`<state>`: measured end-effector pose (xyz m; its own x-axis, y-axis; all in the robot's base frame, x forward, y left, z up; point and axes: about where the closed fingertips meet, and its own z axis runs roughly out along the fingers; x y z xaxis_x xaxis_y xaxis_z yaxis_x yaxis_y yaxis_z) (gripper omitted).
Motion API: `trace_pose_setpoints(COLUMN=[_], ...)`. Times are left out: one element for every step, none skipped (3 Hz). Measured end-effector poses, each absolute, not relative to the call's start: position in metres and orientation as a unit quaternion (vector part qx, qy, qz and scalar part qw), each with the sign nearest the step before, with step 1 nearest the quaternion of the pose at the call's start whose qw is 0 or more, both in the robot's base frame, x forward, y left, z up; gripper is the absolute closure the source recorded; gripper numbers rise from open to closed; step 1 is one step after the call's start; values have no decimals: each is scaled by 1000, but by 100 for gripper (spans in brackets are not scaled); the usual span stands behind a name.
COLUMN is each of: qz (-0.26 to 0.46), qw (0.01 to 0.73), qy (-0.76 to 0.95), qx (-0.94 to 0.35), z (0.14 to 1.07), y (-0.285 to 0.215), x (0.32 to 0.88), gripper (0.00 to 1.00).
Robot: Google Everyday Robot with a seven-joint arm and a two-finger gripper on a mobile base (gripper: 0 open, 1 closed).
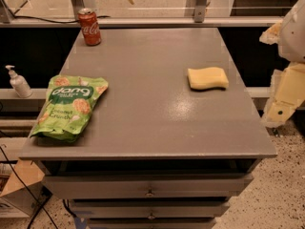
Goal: Pick sponge
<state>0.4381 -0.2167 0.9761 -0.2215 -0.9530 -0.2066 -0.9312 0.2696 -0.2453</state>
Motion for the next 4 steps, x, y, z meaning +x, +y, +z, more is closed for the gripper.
trace_pose_setpoints(qz=[-32,-31,-22,3], qw=[173,173,172,208], qy=[781,782,791,791], qx=[-599,-598,-586,-575], z=[968,966,961,956], y=[-219,-219,-219,-212], x=[463,465,469,491], gripper=[0,0,0,0])
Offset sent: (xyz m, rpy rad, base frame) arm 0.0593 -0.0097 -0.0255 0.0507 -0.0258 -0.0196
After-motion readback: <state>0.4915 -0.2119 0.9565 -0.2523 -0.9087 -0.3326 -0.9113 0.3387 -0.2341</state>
